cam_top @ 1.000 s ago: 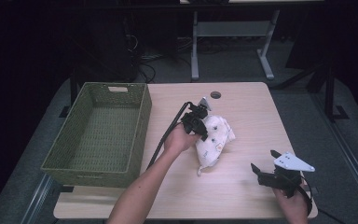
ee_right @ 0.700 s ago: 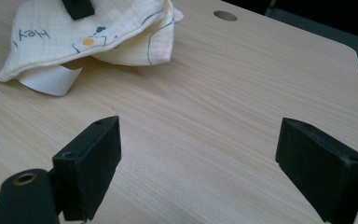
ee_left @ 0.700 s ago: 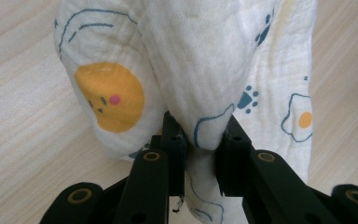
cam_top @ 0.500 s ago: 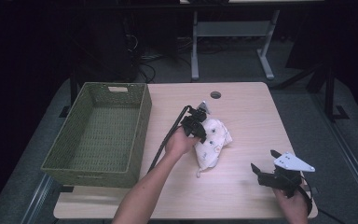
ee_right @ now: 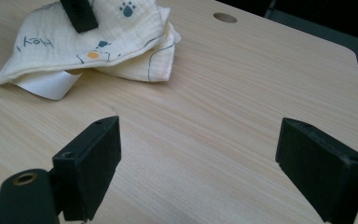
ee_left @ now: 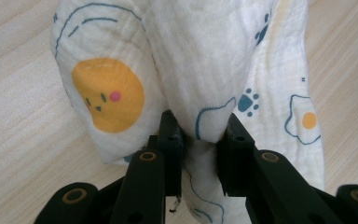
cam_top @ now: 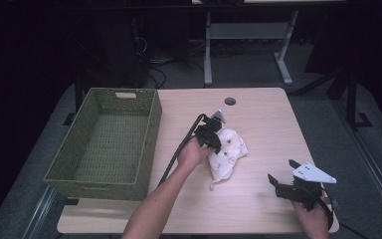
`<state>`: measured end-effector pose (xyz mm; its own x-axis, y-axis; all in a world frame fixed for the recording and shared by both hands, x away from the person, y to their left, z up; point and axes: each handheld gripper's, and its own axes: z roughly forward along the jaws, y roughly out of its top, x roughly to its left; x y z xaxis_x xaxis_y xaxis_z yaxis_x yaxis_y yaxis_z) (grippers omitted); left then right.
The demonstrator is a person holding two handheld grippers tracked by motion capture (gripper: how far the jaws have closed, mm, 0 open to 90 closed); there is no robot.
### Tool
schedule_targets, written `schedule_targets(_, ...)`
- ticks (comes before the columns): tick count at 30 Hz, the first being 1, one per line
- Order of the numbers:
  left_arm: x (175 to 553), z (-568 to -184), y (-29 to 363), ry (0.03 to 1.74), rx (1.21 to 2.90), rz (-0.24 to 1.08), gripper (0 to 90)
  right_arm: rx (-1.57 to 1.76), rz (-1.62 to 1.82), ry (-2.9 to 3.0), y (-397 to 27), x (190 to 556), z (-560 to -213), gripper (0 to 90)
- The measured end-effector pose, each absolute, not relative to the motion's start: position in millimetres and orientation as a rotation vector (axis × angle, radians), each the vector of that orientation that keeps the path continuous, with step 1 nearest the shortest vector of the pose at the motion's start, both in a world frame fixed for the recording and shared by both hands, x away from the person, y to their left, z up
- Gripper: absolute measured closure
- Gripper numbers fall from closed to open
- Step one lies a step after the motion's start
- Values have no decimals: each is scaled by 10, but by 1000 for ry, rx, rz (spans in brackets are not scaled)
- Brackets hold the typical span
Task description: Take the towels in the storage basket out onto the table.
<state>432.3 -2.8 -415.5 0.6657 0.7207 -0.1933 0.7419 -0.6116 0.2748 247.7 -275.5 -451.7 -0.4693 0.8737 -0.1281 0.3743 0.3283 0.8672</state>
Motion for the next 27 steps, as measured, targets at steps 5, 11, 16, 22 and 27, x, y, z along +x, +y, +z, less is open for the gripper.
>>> schedule_targets(5,4325,-4164,-33,1164,2551,-79,721,1095,1076,1994,-2751,2473,-4514,137)
schedule_targets(11,4334,-4172,-31,1167,2555,-73,713,1088,1068,1996,-2755,2482,-4516,137)
schedule_targets(16,4333,-4163,-33,1160,2558,-61,711,1085,1068,1998,-2755,2484,-4517,137)
schedule_targets(22,4329,-4171,-46,1157,2562,-71,691,1085,1067,1999,-2753,2485,-4518,136)
schedule_targets(27,4325,-4162,-48,1153,2562,-63,665,1084,1067,2000,-2752,2486,-4519,137)
